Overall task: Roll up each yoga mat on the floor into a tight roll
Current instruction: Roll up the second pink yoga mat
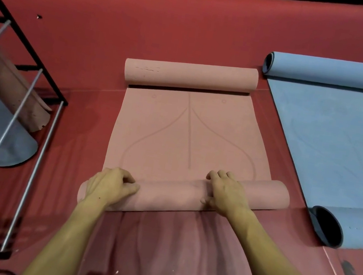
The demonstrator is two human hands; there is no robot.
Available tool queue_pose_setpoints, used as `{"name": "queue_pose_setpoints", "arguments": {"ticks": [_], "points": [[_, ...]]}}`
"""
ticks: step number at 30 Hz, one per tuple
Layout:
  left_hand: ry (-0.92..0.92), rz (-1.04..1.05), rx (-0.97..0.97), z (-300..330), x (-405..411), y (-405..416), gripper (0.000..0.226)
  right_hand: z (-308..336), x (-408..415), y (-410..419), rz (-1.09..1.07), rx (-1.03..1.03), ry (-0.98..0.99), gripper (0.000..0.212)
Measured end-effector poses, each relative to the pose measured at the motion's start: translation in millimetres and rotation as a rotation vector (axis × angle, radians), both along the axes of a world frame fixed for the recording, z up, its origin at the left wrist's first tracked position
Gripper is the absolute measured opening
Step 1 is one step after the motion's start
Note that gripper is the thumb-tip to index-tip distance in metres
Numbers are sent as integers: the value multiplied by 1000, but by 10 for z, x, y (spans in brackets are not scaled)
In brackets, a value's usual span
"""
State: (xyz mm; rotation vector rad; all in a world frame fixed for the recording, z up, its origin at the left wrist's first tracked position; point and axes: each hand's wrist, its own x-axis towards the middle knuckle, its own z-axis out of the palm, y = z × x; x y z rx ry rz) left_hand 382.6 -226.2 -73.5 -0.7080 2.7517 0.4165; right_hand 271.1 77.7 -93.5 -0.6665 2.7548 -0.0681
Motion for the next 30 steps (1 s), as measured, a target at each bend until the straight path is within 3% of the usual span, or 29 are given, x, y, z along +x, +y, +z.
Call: {"name": "queue_pose_setpoints", "arguments": {"ticks": [5,12,16,22,28,30], "points": [[-25,14,41,-23,43,119,52,37,31,-54,-17,-23,3,55],[-123,-155,-1,-181,27,103,51,49,28,-74,29,10,42,46],[-37,-106,13,-283,45,47,64,59,46,-108,5,-8,56,50],[200,32,16,-401,101,150,38,-16,71,-172,-3,42,37,65],[235,15,-61,-446,127,196,49,-60,69,-231,-12,7,105,61],[215,-2,-65,-436,85,190,64,-50,52,-241,-26,-17,112,63]]}}
